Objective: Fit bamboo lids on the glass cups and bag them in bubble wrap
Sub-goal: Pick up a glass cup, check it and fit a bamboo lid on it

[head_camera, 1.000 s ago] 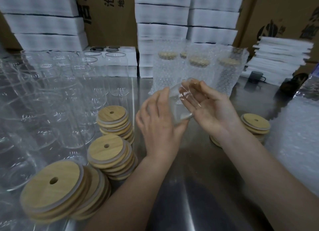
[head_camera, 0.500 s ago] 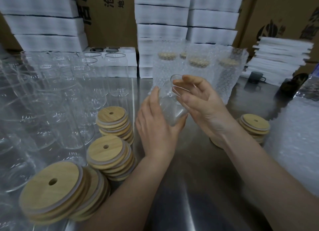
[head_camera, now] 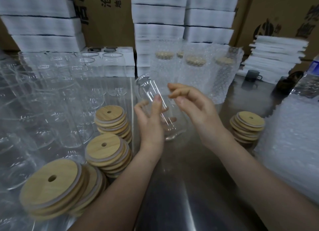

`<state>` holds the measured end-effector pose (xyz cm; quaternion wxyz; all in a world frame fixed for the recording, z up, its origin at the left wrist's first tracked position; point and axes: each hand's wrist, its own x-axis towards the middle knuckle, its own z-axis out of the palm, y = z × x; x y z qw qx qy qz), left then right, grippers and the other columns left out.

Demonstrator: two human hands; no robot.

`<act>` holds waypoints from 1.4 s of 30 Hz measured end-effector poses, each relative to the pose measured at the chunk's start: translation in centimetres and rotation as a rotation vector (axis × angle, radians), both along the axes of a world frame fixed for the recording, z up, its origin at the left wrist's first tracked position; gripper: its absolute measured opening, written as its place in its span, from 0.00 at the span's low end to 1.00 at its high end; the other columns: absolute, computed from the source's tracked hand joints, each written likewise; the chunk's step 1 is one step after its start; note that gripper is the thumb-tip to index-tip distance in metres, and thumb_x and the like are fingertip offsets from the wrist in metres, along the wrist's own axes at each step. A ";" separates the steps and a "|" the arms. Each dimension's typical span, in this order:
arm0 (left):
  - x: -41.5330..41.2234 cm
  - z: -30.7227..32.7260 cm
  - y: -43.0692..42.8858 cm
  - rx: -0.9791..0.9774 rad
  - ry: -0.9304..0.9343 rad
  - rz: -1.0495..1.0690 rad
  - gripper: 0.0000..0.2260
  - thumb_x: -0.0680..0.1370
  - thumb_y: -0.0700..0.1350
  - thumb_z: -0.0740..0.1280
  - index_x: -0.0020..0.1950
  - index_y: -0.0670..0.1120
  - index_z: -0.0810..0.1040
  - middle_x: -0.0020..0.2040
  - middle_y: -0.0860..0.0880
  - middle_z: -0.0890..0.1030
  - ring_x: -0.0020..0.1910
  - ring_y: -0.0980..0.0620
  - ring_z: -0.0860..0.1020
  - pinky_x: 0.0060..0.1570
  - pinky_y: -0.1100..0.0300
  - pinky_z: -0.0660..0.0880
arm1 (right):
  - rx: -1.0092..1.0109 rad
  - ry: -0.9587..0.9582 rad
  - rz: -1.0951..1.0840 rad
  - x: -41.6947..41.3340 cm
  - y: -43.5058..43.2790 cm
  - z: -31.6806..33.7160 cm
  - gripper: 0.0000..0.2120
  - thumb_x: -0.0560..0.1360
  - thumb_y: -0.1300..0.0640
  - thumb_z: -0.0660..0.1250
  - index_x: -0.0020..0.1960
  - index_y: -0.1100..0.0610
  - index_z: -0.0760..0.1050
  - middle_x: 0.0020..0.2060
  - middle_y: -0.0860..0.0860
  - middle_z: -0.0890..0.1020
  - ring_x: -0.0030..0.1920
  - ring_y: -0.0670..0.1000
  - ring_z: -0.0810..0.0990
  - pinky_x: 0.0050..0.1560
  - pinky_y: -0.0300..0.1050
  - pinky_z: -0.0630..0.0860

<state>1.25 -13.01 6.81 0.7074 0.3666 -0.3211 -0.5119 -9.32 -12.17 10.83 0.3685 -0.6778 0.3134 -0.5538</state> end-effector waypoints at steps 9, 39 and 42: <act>0.7 0.1 0.1 0.133 0.380 -0.400 0.30 0.73 0.70 0.61 0.69 0.55 0.67 0.60 0.37 0.78 0.49 0.36 0.84 0.42 0.42 0.80 | -0.208 0.612 -0.032 -1.5 -0.1 -2.1 0.48 0.60 0.48 0.83 0.71 0.35 0.60 0.78 0.43 0.55 0.75 0.33 0.53 0.67 0.23 0.55; 1.4 -1.1 -1.1 0.023 0.356 -0.512 0.33 0.79 0.66 0.55 0.64 0.37 0.77 0.53 0.36 0.81 0.45 0.43 0.83 0.41 0.54 0.82 | 0.091 0.158 0.094 -2.6 -2.4 -2.2 0.26 0.69 0.60 0.72 0.65 0.45 0.73 0.64 0.49 0.79 0.68 0.49 0.75 0.70 0.49 0.70; 1.2 -1.0 -1.3 0.049 0.411 -0.526 0.33 0.78 0.67 0.56 0.62 0.38 0.77 0.54 0.37 0.80 0.43 0.41 0.83 0.42 0.53 0.83 | 0.012 0.236 0.051 -2.2 -2.3 -2.6 0.34 0.65 0.62 0.80 0.65 0.40 0.73 0.66 0.44 0.76 0.65 0.48 0.75 0.64 0.43 0.74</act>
